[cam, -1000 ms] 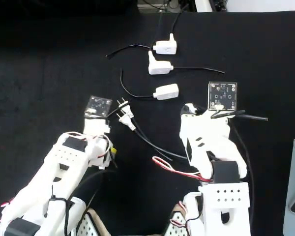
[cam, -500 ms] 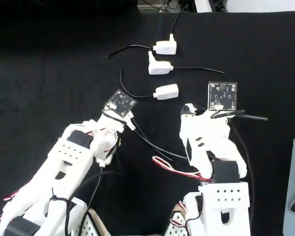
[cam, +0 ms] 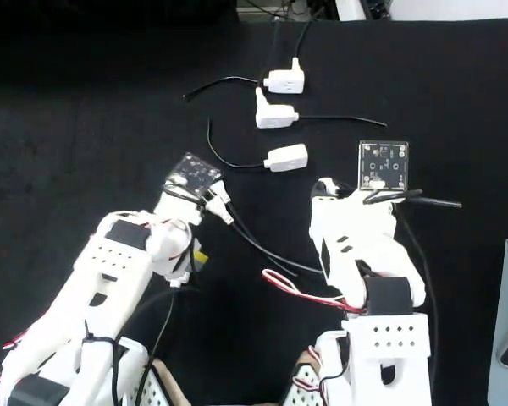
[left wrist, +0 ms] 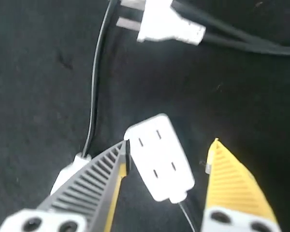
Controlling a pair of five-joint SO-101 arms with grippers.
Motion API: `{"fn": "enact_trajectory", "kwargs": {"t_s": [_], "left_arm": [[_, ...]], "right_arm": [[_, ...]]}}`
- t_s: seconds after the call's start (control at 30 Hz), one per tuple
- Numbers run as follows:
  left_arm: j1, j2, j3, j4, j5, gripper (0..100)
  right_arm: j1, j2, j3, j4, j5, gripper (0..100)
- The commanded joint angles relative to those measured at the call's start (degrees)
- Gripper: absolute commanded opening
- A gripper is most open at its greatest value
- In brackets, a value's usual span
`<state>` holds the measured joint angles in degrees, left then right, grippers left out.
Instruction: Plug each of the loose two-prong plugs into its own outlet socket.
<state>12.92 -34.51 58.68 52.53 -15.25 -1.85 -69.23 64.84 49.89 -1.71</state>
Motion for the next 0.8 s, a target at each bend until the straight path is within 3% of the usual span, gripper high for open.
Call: {"fn": "enact_trajectory", "kwargs": {"t_s": [0.0,0.27,0.37,0.5,0.67,0.77], "left_arm": [[-3.0,-0.6,-2.1,1.9,3.0,27],[-2.6,-0.6,8.4,-9.2,3.2,26],[-1.4,-0.6,9.2,-10.6,2.9,21],[5.2,-0.6,8.9,-10.8,2.6,14],[14.5,-0.6,7.3,-10.8,0.4,13],[16.5,-0.6,5.5,-10.8,-2.1,13]], "right_arm": [[-0.9,-0.7,0.3,-1.1,0.4,1.2],[-1.0,-0.8,0.3,-1.2,0.4,1.2],[-1.0,-0.8,0.3,-1.2,0.4,1.2],[-1.0,-1.0,0.3,-1.2,0.4,1.2],[-0.5,-1.1,0.2,-1.1,0.7,1.2],[-0.4,-1.2,0.1,-0.9,2.5,1.2]]}}
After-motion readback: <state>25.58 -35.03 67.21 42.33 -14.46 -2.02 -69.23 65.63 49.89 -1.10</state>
